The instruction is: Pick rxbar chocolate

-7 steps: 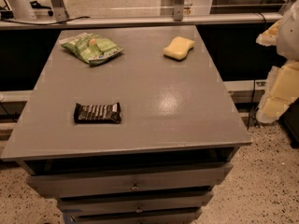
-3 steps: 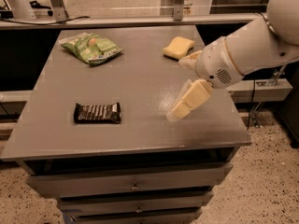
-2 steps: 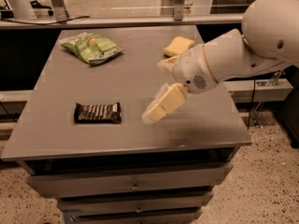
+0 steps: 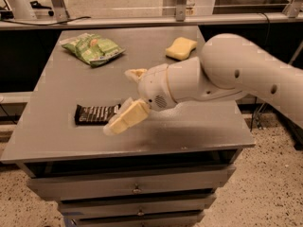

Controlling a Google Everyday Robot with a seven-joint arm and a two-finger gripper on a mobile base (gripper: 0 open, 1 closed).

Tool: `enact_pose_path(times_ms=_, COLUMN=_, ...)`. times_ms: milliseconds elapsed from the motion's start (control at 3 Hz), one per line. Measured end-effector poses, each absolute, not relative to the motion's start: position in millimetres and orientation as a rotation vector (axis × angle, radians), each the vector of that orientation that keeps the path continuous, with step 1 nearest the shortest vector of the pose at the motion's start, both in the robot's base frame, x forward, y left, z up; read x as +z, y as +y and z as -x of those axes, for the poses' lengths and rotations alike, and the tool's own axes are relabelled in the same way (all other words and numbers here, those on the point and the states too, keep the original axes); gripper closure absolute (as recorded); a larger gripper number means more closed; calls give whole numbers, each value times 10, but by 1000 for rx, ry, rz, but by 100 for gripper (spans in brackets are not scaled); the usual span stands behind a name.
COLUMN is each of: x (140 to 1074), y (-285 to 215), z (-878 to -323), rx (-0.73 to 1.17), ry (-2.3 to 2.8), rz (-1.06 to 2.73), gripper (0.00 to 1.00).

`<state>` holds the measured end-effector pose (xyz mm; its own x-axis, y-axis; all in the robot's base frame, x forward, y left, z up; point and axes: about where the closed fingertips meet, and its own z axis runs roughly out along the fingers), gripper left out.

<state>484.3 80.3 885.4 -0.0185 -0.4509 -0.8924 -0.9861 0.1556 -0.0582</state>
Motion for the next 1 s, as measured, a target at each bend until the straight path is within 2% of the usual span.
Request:
enact_pose_path(times_ms=333, x=8713, y=1074, z=-4911, rx=820, ry=1575, rz=1407, gripper=0)
enact_pose_path(times_ms=1000, x=8350, y=1259, z=-4956, rx=831, ry=1605, rz=1423, gripper=0)
